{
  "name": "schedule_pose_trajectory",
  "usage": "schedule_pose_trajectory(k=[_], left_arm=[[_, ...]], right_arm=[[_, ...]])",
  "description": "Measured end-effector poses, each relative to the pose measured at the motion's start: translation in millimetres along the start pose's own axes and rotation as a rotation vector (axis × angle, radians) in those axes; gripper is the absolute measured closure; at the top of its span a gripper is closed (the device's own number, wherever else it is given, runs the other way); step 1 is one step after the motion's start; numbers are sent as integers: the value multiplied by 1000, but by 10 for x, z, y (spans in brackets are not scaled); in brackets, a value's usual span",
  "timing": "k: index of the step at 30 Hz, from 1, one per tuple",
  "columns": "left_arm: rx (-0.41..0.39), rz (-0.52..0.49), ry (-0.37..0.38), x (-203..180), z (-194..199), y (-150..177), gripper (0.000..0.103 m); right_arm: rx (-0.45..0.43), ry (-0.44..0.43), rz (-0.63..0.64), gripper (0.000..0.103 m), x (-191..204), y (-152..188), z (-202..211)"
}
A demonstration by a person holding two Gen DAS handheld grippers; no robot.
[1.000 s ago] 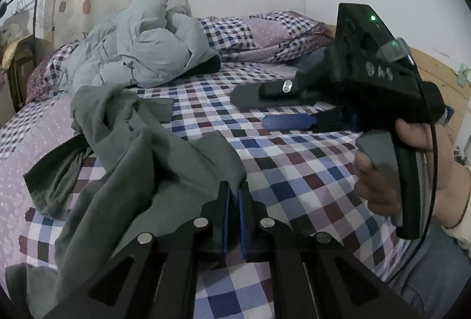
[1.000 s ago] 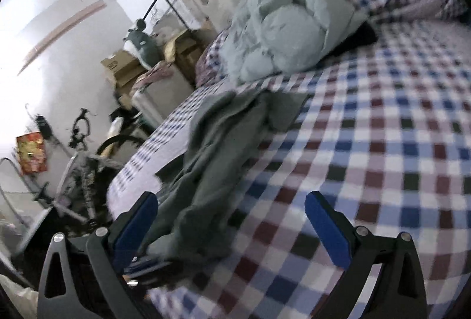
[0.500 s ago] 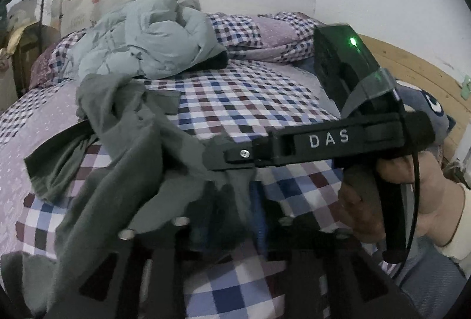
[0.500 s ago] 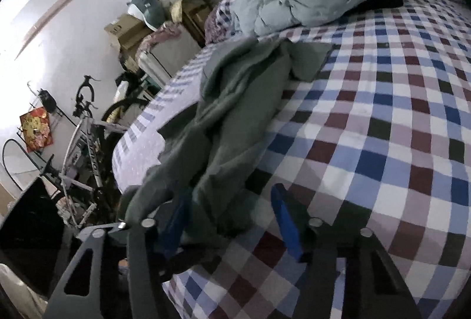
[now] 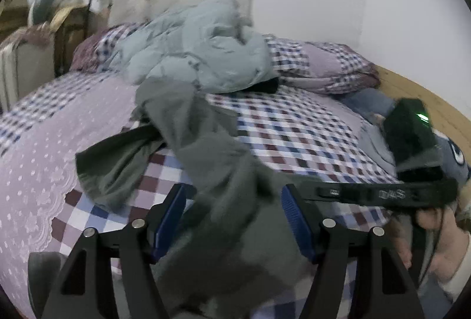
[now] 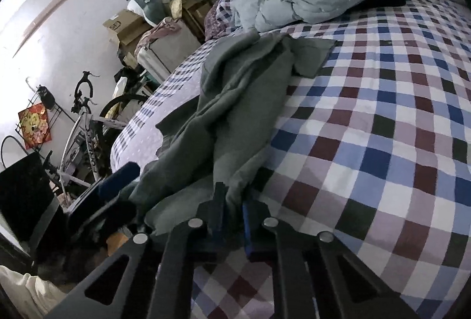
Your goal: Fold clothes
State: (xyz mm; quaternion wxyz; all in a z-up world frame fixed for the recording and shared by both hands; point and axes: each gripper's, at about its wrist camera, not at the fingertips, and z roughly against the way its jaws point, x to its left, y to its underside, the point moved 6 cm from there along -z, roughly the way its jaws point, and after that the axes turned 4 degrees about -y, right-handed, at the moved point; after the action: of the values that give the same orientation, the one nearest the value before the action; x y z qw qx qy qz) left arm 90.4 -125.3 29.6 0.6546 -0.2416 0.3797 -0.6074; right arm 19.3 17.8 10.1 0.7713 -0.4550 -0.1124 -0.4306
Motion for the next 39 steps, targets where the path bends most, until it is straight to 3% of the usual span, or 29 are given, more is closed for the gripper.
schedule_pose_trajectory(k=[5,6,7,10,18,33,37,39], left_arm=[[28,65,-22,219,-111,-91,32],[38,59,-13,204,-150,-95,37],[49,57,-1,187,-187,-102,56],[74,71,16,174,-284,-127,94],[-47,197,17,334,10,-255,97],[-284,428,-78,1065,776,-401,98],[-309,418,-76,1006,855,-407,98],[-361,407,-50,911,971,-445,98]], right_arm=[[-37,15,9,99,20,-47,152],[-44,19,12,99,26,-55,176],[-52,22,12,99,28,-60,198],[-74,33,8,100,20,-77,272],[-172,98,-34,101,-130,-188,585],[-374,172,-58,102,-218,-360,1362],[-437,186,-76,102,-247,-374,1644],[-464,197,-68,102,-196,-377,1760]])
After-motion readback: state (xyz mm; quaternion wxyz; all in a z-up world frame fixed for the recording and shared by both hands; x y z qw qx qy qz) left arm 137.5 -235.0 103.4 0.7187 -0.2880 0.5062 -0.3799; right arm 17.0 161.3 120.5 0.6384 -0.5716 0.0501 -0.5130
